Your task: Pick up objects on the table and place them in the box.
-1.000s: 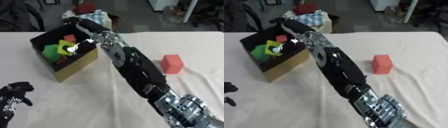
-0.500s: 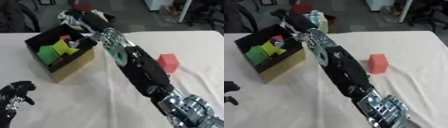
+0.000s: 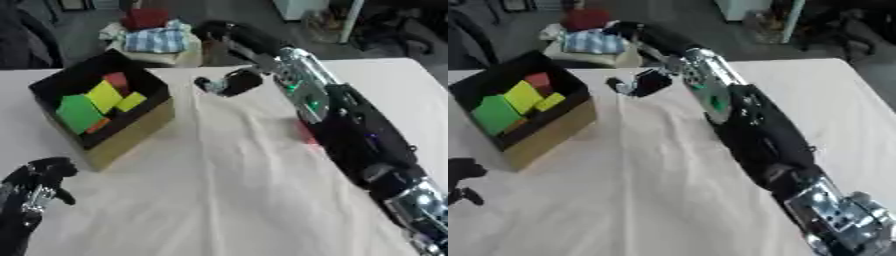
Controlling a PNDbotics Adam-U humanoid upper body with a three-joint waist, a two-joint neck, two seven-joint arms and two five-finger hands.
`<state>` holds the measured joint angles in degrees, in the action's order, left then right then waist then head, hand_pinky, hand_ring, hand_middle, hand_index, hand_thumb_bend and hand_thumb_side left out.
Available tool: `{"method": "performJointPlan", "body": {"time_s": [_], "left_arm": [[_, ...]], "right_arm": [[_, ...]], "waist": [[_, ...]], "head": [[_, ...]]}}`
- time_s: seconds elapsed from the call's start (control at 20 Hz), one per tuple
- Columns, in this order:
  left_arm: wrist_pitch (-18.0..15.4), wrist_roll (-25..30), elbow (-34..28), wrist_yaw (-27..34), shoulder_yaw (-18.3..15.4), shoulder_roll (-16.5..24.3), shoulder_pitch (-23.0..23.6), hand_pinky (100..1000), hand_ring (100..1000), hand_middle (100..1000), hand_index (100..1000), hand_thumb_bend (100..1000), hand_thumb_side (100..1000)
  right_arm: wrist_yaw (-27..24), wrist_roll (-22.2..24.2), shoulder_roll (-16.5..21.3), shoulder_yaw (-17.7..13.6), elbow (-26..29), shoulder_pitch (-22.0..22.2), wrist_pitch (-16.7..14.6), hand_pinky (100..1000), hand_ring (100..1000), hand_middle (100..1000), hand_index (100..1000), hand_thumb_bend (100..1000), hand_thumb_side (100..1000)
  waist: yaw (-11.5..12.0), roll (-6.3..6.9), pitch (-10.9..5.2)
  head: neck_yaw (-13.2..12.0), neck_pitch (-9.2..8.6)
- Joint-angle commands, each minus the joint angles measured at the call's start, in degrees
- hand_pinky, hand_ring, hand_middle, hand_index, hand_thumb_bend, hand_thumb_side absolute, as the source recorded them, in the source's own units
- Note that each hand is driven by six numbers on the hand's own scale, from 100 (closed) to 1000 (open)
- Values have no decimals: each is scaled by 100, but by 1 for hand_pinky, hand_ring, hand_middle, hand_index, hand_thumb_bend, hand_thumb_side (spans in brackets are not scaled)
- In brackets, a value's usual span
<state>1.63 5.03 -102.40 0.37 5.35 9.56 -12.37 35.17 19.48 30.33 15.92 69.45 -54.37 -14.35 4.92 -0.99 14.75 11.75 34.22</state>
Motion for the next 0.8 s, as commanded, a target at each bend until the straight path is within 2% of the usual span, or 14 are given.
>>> {"method": "performJointPlan", "body": {"time_s": [0.05,0.35,0.8], "left_arm": [[-6,-39,-69,-44,-56,114,-24,433,714,614,709,420,622],[-9,-44,-72,-55,-68,118,-30,434,715,614,708,420,622],[-8,-35,-69,-76,-79,128,-36,434,717,615,708,418,624]], "right_arm": [[-341,356,556,-83,251,144,124,845,894,906,981,335,501],[-605,808,931,-198,111,629,193,846,892,891,966,355,497],[-872,1311,1233,-268,46,1114,211,849,892,877,962,372,488]], "waist": [[-43,-81,-91],[-98,-82,-84],[-144,-72,-70]], "head": [[-29,-5],[-8,-4],[-24,-8]]}}
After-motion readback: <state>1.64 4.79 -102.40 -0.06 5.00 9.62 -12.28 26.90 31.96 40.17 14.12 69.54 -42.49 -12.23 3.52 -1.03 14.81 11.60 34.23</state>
